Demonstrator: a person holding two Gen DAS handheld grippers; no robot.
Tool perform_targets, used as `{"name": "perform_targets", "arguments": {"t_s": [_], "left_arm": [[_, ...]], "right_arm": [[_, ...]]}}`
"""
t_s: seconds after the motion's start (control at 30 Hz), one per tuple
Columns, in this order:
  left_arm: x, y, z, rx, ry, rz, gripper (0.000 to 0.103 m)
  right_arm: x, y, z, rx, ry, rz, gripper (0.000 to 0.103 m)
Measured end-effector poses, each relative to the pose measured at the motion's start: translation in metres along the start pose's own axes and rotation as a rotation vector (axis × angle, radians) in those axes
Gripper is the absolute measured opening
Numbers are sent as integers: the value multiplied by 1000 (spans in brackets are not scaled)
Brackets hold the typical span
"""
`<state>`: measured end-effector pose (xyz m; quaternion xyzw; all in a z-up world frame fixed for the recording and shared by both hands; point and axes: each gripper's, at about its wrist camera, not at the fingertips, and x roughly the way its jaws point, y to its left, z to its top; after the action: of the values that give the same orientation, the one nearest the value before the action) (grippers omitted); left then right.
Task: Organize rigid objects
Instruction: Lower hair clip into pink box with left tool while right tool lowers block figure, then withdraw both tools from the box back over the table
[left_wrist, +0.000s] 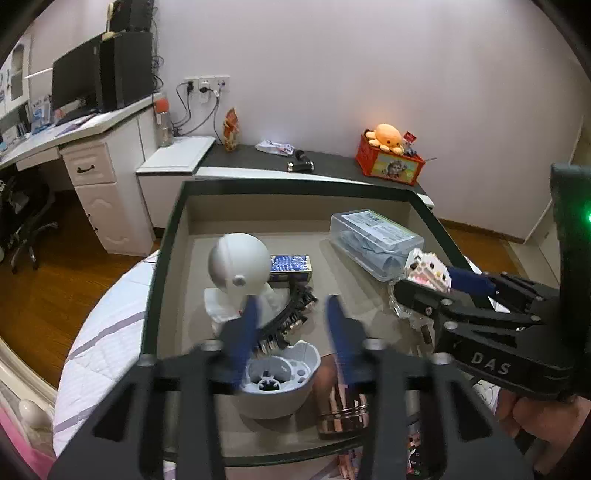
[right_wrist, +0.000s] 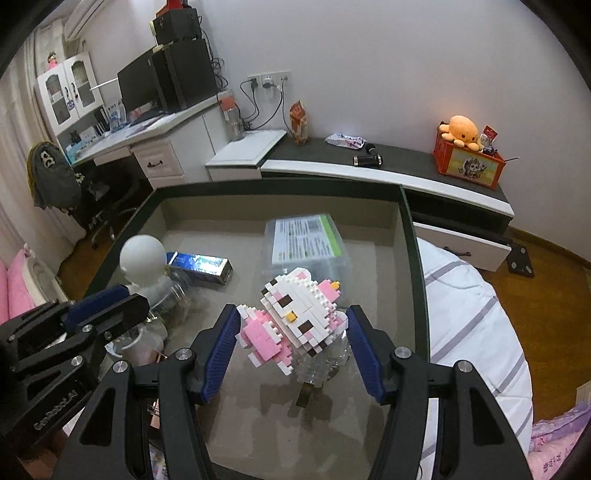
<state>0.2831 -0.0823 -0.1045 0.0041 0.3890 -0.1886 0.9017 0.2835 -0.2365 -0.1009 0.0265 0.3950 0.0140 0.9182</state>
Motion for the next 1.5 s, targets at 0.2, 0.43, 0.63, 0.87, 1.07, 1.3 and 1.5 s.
{"name": "perform_targets", "arguments": {"t_s": [0.2, 0.43, 0.63, 0.87, 1.07, 1.3, 1.5], "left_arm": [[-24, 4, -5, -16, -64, 36, 82], [-60, 9, -11, -15, -119, 99, 103], [-97, 17, -24, -54, -151, 136, 103], [-139, 20, -43, -71, -186, 152, 103], [-182, 13, -64, -63, -220, 162, 103], [-232, 1, -92, -58, -266, 162, 103], [-262, -10, -119, -56, -293, 175, 103]], "right_arm": [[1, 1, -7, -4, 9, -1, 66], [-16, 2, -14, 37, -7, 14, 90], [-51, 9, -23, 43, -71, -1, 103], [-106, 21, -47, 47, -148, -5, 103], [-164, 31, -71, 44, -243, -13, 103], [-237, 36, -105, 62, -362, -37, 103], [-282, 43, -145, 88, -442, -62, 103]]}}
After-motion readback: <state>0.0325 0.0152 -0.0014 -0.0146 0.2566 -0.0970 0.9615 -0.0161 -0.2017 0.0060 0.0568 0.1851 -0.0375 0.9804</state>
